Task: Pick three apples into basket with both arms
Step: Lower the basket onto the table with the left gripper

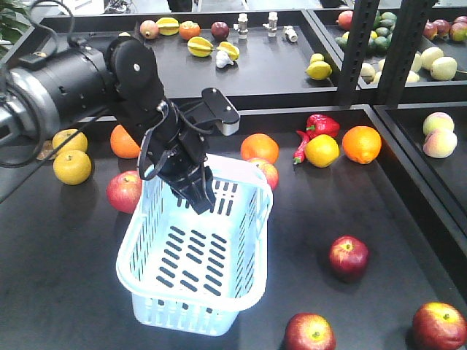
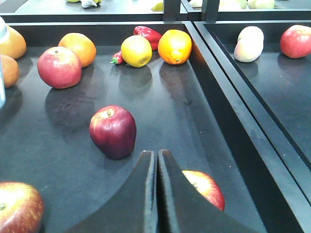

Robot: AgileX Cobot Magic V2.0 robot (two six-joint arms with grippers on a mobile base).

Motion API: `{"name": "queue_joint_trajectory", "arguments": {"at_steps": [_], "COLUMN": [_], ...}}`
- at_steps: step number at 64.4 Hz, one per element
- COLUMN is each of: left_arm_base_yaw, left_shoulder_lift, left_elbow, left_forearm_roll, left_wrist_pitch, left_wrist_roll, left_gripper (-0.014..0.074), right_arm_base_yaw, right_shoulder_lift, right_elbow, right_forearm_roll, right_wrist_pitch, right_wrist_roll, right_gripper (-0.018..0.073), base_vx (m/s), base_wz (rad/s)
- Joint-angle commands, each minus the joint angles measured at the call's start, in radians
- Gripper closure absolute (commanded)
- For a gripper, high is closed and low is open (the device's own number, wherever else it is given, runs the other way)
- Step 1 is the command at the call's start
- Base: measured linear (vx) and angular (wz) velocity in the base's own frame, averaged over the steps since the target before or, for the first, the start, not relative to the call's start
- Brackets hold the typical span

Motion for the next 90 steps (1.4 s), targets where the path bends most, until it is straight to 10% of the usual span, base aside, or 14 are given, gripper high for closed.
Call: {"name": "queue_joint_trajectory", "arguments": {"at_steps": [1, 29, 63, 90], "left_arm_base_yaw": [-0.004, -0.004, -0.004, -0.033], "left_shoulder_lift": [-0.047, -0.03, -0.03, -0.202], "left_elbow": [-0.027, -0.027, -0.027, -0.028], "left_forearm_roll": [-0.029, -0.002, -0.004, -0.012], "left_wrist_pitch": [0.005, 0.023, 0.023, 0.023], "left_wrist_roll": [-0.004, -0.011, -0.139, -0.141], "left_gripper": [0.0593, 0.0479, -0.0042, -0.0003], "right_arm_base_yaw": [0.001, 0.001, 0.001, 0.001], "right_shoulder_lift": [0.018, 0.018, 0.018, 0.018], "right_elbow": [0.001, 0.001, 0.001, 0.001], "right_forearm_roll": [-0.011, -0.011, -0.011, -0.011], "right_wrist_pitch": [-0.073, -0.073, -0.076, -0.076], "right_wrist_roll": [-0.005, -0.005, -0.005, -0.005], "right_gripper": [0.0564, 0.0564, 0.0564, 0.0564], "base_vx": [0.0, 0.0, 0.0, 0.0], "base_wz": [0.0, 0.0, 0.0, 0.0]}}
